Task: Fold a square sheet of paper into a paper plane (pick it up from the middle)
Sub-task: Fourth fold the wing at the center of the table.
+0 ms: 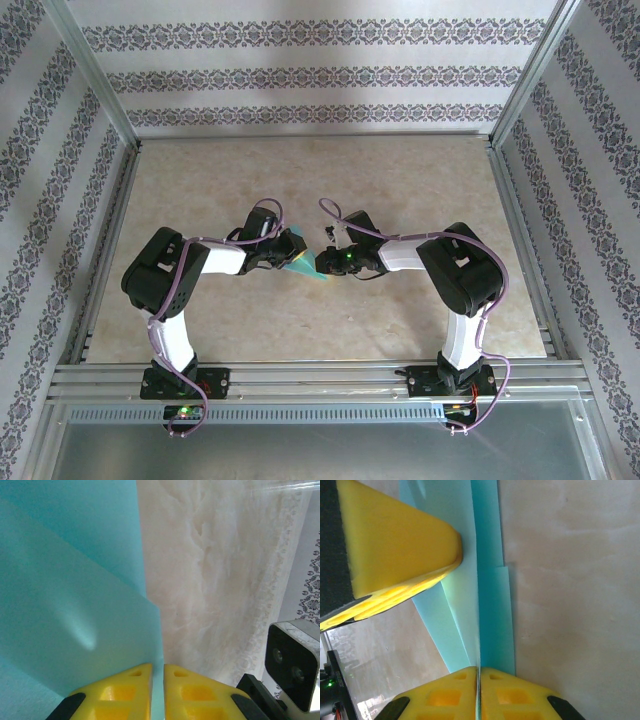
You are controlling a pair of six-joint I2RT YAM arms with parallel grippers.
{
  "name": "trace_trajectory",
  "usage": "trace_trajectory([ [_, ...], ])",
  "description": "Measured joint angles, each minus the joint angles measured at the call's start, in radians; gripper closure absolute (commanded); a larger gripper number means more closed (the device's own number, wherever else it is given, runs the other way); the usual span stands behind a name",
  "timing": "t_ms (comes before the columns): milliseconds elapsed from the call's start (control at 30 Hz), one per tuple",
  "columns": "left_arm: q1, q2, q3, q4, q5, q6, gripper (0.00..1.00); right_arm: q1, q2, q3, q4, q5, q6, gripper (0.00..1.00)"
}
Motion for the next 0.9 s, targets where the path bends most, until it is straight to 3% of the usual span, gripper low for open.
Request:
trace_trajectory([
  [567,0.000,0.021,0.000,0.000,0.000,0.000,0.87,-0.031,-0.063,-0.018,-0.054,-0.023,0.042,0.70],
  [900,0.000,0.021,0.000,0.000,0.000,0.000,0.87,-0.046,-0.138,-0.020,-0.076,-0.024,0.055,0.73],
])
